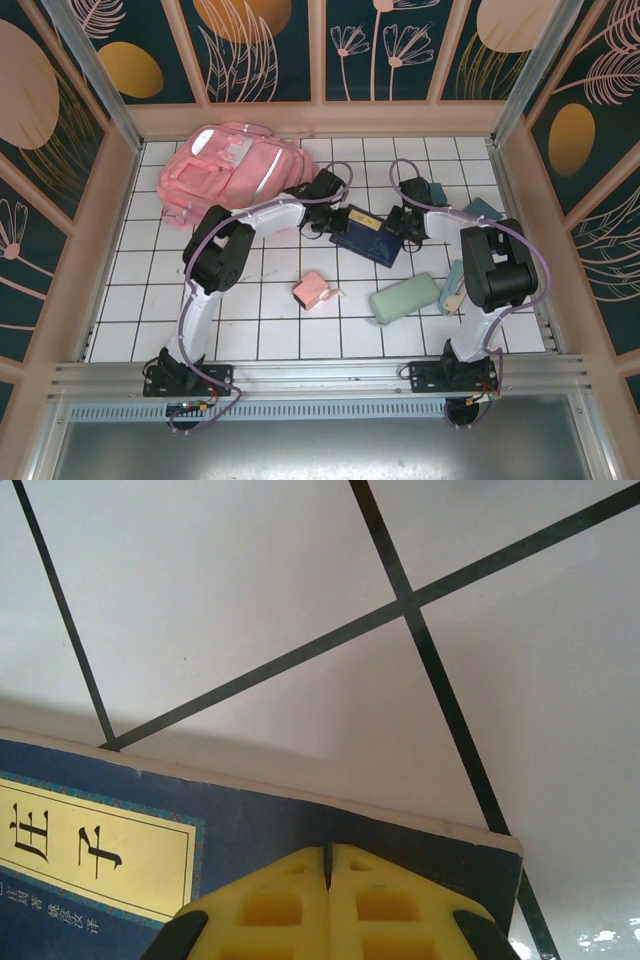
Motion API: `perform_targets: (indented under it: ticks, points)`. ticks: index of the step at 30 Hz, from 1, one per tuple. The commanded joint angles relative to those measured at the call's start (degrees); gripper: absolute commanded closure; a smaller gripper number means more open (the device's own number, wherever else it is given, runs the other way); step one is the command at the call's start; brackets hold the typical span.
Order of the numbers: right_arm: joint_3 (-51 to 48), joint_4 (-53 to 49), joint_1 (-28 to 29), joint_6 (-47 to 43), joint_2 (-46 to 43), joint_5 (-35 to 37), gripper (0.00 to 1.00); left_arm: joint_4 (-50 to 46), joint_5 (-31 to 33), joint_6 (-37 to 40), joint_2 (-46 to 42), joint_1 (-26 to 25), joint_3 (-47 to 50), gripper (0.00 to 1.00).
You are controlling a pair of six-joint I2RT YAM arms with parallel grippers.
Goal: Pack the student bag
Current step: Rotate the book at the center of the table.
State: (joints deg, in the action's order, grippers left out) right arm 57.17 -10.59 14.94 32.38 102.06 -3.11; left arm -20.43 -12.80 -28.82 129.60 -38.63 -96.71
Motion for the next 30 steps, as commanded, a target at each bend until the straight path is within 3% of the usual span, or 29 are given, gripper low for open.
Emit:
perform_targets:
  ticks: [1, 6, 12, 15, 22, 27, 30]
  points:
    - [-0.82, -3.03, 0.63, 1.36, 0.44, -3.23, 0.94, -4.92, 5.39, 0.32, 5.47, -0.04, -5.33, 0.94]
    - [-0.74, -3.38, 4.32, 2.44, 0.21, -4.18, 0.93, -12.29, 14.58, 1.72, 13.41, 0.47, -19.15, 0.98]
    - [-0.17, -2.35, 10.32, 6.18, 0.97, -5.81, 0.93, -15.41, 14.35, 1.89, 22.16, 3.01, -35.16, 0.97]
    - [0.68, -2.22, 12.03, 7.03, 1.63, -5.33, 0.93, -15.31, 12.34, 1.97, 21.70, 3.98, -38.25, 0.94]
    - [3.63, -2.24, 11.21, 5.39, 0.53, -5.21, 0.86, -12.52, 9.25, 2.50, 10.61, 4.45, -30.39, 0.86]
    - [6.83, -2.83, 10.30, 4.58, -0.54, -4.70, 0.75, -5.87, 5.59, -0.01, -0.19, 4.66, -16.45, 0.78]
    - [7.60, -3.27, 9.28, 3.68, -0.34, -3.49, 0.73, -1.78, 2.68, -2.94, -4.64, 4.95, -8.33, 0.73]
